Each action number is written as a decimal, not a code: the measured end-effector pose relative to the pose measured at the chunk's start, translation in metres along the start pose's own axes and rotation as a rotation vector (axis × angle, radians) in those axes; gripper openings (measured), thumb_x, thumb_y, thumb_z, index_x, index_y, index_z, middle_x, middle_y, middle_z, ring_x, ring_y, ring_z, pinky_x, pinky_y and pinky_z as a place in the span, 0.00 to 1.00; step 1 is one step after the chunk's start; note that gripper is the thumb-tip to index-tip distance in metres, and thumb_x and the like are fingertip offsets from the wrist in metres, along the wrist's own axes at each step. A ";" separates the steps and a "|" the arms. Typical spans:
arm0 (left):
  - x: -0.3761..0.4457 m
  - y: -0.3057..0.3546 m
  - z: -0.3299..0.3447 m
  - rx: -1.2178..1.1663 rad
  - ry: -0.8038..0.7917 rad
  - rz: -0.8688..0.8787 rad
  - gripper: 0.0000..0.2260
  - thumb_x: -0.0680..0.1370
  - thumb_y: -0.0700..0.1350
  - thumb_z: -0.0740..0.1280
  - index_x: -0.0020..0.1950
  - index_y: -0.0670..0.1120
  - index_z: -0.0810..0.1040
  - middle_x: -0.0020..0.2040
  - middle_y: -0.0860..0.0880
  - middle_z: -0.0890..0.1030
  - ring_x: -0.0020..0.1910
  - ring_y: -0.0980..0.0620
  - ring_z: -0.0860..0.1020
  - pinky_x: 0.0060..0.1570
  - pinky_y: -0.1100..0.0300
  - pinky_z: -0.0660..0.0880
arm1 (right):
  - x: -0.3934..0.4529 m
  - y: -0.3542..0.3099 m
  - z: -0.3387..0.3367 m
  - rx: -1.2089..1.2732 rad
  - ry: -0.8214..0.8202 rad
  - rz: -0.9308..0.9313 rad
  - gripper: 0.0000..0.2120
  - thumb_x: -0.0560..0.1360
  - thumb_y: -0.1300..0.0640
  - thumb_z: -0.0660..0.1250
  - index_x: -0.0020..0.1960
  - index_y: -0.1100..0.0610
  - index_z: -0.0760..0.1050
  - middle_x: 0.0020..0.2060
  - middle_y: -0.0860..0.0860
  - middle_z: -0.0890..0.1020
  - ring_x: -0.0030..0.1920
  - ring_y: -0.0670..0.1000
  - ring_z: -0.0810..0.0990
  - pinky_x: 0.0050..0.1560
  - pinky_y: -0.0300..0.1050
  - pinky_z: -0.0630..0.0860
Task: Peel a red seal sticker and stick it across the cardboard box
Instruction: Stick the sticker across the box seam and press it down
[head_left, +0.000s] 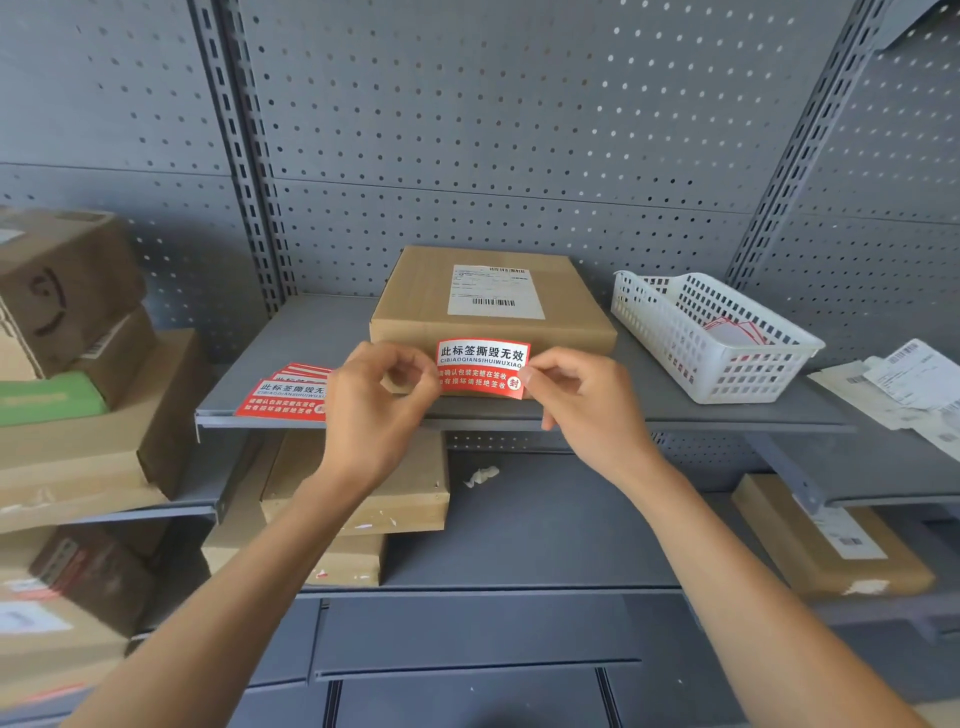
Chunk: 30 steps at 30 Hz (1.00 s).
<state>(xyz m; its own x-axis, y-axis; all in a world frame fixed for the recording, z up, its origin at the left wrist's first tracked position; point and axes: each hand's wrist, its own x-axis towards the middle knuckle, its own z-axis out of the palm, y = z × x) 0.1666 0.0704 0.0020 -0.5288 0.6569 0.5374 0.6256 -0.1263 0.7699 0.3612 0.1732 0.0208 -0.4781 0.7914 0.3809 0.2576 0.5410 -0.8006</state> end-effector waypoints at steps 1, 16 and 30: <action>-0.002 -0.003 0.002 0.010 -0.008 0.006 0.06 0.76 0.42 0.73 0.41 0.53 0.81 0.41 0.53 0.83 0.42 0.56 0.78 0.46 0.58 0.76 | -0.001 0.002 0.003 -0.018 0.017 -0.004 0.06 0.80 0.57 0.70 0.45 0.54 0.84 0.37 0.49 0.86 0.27 0.42 0.76 0.33 0.36 0.74; 0.000 -0.008 0.019 0.074 0.036 0.044 0.05 0.75 0.49 0.69 0.40 0.52 0.82 0.35 0.57 0.82 0.36 0.56 0.80 0.46 0.43 0.78 | 0.002 0.022 0.014 -0.210 0.170 -0.081 0.06 0.78 0.57 0.71 0.45 0.55 0.85 0.38 0.45 0.87 0.38 0.45 0.83 0.39 0.40 0.78; -0.007 -0.013 0.030 0.055 0.081 0.187 0.03 0.77 0.45 0.71 0.43 0.50 0.82 0.41 0.56 0.83 0.35 0.55 0.74 0.43 0.45 0.76 | 0.008 0.024 0.020 -0.163 0.213 0.009 0.07 0.78 0.55 0.70 0.42 0.54 0.85 0.36 0.44 0.87 0.39 0.43 0.84 0.41 0.36 0.77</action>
<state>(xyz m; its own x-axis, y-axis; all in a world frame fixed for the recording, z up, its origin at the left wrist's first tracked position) 0.1797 0.0899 -0.0223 -0.4433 0.5639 0.6967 0.7466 -0.1979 0.6352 0.3467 0.1869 -0.0048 -0.2918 0.8293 0.4765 0.4009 0.5584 -0.7263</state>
